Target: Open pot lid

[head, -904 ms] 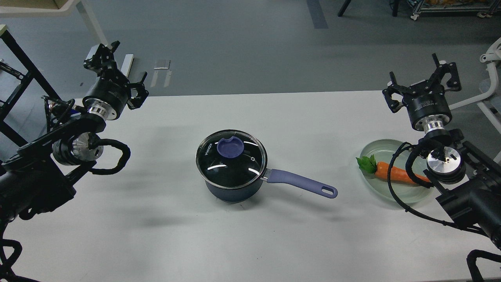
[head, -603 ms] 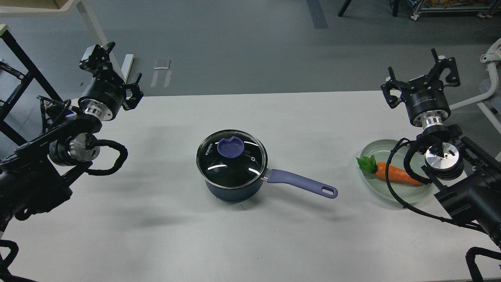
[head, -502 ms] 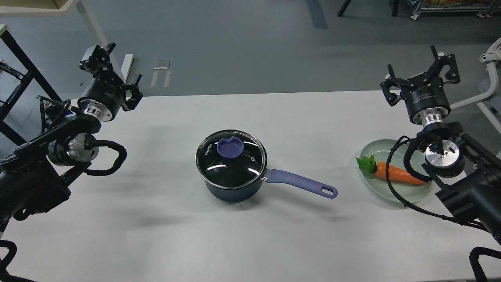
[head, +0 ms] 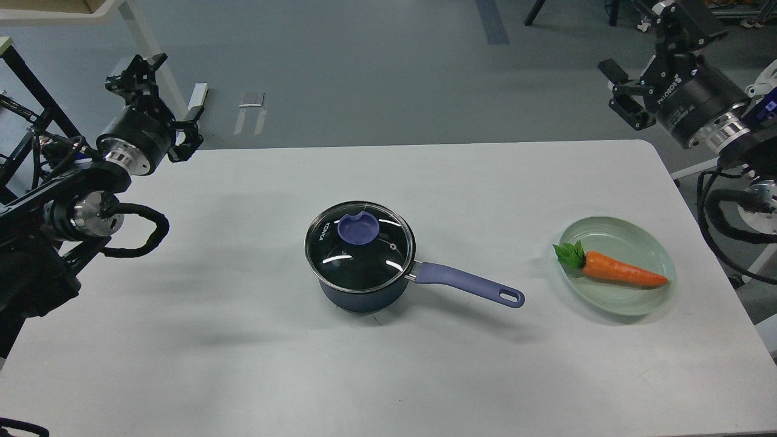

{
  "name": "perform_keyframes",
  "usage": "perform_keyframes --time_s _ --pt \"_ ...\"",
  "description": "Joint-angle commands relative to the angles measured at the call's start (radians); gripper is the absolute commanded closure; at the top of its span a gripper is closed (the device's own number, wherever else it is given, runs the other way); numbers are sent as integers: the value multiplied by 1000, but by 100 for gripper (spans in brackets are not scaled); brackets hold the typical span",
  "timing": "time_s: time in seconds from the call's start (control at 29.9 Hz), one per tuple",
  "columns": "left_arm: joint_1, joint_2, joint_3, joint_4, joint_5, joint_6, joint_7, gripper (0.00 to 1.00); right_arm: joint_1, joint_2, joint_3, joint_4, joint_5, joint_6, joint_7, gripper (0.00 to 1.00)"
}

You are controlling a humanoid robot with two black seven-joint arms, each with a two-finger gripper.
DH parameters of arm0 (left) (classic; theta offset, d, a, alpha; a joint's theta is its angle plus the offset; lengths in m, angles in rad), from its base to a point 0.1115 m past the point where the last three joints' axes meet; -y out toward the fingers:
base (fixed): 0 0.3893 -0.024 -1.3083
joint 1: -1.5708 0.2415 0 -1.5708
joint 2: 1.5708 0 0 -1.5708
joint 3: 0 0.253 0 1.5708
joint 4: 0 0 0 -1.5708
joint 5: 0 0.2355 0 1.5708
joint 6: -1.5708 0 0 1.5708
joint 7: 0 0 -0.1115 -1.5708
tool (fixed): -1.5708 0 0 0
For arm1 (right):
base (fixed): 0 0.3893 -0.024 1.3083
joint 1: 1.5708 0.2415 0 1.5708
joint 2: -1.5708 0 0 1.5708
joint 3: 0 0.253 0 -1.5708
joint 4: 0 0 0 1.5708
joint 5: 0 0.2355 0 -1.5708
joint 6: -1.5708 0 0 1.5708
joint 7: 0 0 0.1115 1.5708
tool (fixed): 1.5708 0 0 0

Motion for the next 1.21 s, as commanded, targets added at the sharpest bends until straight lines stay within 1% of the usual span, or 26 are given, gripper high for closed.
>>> perform_keyframes --time_s 0.0,0.13,0.23,0.33,0.4,0.54,0.7,0.84,0.94,1.04,1.17 --pt "0 6 0 2 28 -27 -4 1 61 -58 -79 128 -221 -40 -10 1" --pt "3 7 0 0 28 -33 -7 1 170 -110 -239 242 -514 -40 -4 1" --pt "4 3 0 -1 19 -19 -1 0 250 -116 -366 299 -709 -39 -3 1" --pt "4 -1 0 -6 19 -18 -7 0 306 -110 -474 322 -846 -37 -3 1" --pt "4 -7 1 -6 26 -19 0 0 339 -98 -541 323 -946 -37 -3 1" --pt "4 -7 1 -12 28 -21 -4 0 370 -37 -618 316 -1153 -37 -3 1" --pt "6 2 1 -12 28 -16 -5 0 368 34 -695 299 -1237 -37 -4 1" --pt "7 5 1 -12 28 -16 -7 0 362 120 -745 196 -1289 -39 -4 2" --pt "7 5 1 -10 28 -16 -5 0 357 158 -755 148 -1316 -40 -4 7" --pt "6 7 1 -12 28 -16 -5 0 356 183 -758 133 -1317 -40 -6 14" --pt "4 11 1 -10 28 -18 -5 0 359 193 -791 128 -1316 -40 -6 20"
